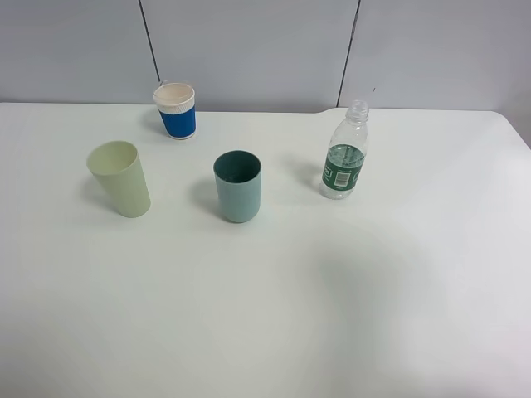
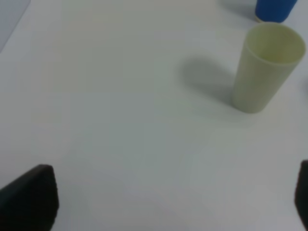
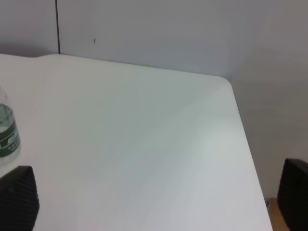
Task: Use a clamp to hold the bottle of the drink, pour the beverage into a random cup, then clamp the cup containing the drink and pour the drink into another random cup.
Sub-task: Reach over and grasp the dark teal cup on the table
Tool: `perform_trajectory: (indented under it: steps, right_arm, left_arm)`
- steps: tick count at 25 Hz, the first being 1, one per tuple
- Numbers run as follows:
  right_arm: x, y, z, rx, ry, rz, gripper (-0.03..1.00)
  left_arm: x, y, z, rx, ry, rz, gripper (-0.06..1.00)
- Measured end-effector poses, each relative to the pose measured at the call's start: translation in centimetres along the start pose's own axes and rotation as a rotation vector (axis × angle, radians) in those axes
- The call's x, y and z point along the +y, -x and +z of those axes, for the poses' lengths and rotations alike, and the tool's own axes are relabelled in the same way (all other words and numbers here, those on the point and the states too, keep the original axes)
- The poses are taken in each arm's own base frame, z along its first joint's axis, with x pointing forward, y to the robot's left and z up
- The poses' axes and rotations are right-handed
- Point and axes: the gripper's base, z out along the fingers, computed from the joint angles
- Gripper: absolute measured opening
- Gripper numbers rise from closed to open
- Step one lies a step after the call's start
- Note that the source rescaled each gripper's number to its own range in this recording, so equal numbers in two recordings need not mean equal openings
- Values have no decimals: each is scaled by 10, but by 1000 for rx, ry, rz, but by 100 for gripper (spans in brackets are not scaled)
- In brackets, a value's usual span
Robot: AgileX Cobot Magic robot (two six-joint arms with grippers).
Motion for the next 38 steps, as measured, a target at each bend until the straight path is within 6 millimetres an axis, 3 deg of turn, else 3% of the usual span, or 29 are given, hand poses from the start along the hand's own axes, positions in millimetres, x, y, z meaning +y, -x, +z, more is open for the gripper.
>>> perform_trajectory:
  steps: [6,9,17,23,38]
  right_arm:
    - [3,-17,-44,-132,-27,56,99]
    - [6,-29,-55,-88,-19,72,99]
    - [10,-44,-55,80,26,83,99]
    - [15,-66,-33,187,45,84,99]
    - [16,-68,-27,167,32,188,99]
  left_arm:
    - [0,0,0,0,0,0,100]
    - [0,0,0,0,0,0,100]
    - [0,0,0,0,0,0,100]
    - [0,0,0,0,0,0,100]
    - [0,0,0,0,0,0,100]
